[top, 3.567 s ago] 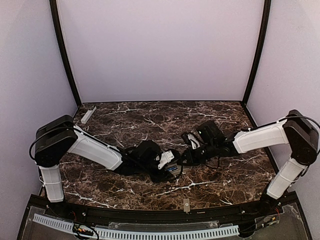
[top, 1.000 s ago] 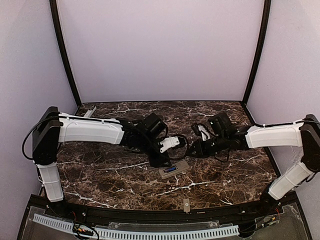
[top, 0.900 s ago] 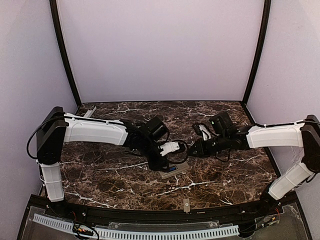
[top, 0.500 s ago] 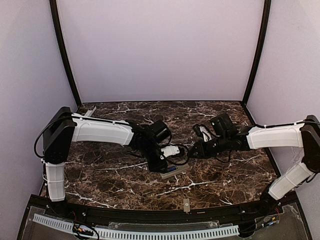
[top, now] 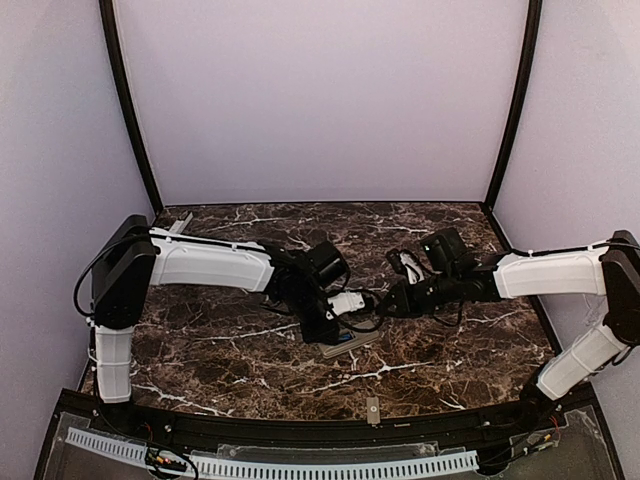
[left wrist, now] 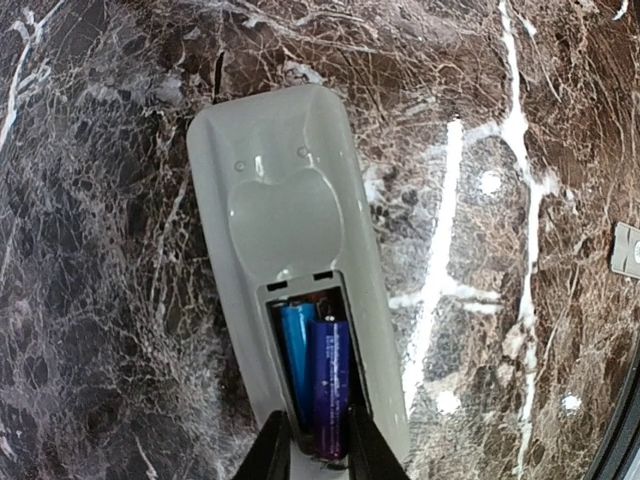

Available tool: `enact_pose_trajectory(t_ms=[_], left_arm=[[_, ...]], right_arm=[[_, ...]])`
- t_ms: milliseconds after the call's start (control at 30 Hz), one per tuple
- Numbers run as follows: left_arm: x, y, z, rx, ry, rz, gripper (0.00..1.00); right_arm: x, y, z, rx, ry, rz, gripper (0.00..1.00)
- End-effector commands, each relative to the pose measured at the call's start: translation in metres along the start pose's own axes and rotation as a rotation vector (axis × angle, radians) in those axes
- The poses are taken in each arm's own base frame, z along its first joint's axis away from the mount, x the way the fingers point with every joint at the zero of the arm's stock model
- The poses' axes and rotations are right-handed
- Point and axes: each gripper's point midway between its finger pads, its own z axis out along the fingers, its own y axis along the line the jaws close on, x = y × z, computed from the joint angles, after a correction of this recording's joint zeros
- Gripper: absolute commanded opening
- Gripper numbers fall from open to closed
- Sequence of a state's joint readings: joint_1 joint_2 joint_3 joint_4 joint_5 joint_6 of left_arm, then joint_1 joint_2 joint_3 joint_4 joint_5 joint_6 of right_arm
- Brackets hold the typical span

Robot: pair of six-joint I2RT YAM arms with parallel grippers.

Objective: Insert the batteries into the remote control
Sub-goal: Pick up the battery from the battery compartment, then pass from the left arm to the right

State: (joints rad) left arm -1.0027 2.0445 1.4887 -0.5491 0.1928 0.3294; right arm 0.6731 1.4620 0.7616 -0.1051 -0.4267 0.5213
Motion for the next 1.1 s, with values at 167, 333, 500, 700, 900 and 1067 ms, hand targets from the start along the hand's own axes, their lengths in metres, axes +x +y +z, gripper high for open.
enact_pose_trajectory(t_ms=[167,333,500,700,900,1067], left_arm=[[0.007,-0.005,0.008,-0.009,0.062,0.045,0.12],[0.003,-0.004,-0.001,-0.027,0.03,0.044,0.03],[-0.012,0.001,-0.022,-0.096,-0.094,0.03,0.0],[-0.036,0.009,-0.049,-0.195,-0.336,0.0,0.0],[-0.038,0.005,-0.056,-0.232,-0.429,-0.004,0.0],[-0.044,0.0,-0.064,-0.241,-0.488,0.001,0.0]], right_arm=[[-0.003,0.0,-0.004,-0.012,-0.017,-0.017,0.17],[-0.005,0.003,-0.005,-0.026,-0.018,-0.025,0.18],[-0.01,0.015,-0.006,-0.079,-0.027,-0.033,0.22],[-0.008,0.045,-0.002,-0.284,-0.005,-0.017,0.33],[-0.008,0.063,-0.001,-0.425,0.012,0.01,0.38],[-0.008,0.067,0.002,-0.456,0.027,0.019,0.37]])
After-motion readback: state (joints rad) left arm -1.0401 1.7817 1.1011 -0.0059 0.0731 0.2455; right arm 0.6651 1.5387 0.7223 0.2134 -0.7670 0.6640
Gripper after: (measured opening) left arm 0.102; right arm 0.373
